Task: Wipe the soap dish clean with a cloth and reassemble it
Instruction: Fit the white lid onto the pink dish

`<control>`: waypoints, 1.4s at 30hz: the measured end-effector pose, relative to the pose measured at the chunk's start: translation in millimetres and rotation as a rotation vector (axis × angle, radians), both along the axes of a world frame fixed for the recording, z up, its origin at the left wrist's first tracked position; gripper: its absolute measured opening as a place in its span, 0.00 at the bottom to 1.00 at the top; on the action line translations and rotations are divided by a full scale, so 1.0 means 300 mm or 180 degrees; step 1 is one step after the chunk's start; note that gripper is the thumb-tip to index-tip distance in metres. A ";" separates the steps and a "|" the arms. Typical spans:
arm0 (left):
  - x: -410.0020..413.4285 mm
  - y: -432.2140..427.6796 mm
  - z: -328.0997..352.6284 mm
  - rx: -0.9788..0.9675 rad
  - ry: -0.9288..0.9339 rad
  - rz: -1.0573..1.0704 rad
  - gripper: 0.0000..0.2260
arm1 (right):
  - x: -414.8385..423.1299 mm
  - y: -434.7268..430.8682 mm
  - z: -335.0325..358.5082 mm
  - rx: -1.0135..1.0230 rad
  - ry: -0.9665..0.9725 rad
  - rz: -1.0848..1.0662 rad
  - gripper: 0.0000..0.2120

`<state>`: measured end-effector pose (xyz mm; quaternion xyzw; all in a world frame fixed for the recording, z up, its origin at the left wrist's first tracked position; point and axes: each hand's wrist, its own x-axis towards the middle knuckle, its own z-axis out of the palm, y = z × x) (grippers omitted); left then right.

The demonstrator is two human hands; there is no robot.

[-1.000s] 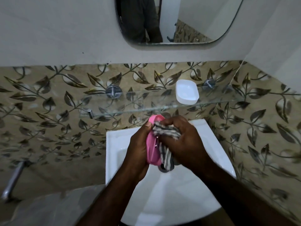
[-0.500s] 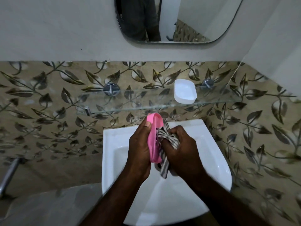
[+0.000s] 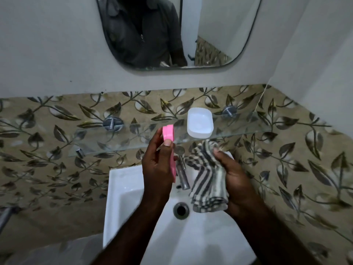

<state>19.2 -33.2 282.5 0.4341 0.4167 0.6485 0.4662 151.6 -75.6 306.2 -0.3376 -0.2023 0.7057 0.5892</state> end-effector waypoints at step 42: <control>-0.043 0.231 0.128 -0.0769 -0.0623 0.0240 0.14 | 0.315 0.220 0.144 0.2451 -0.4175 -0.0164 0.16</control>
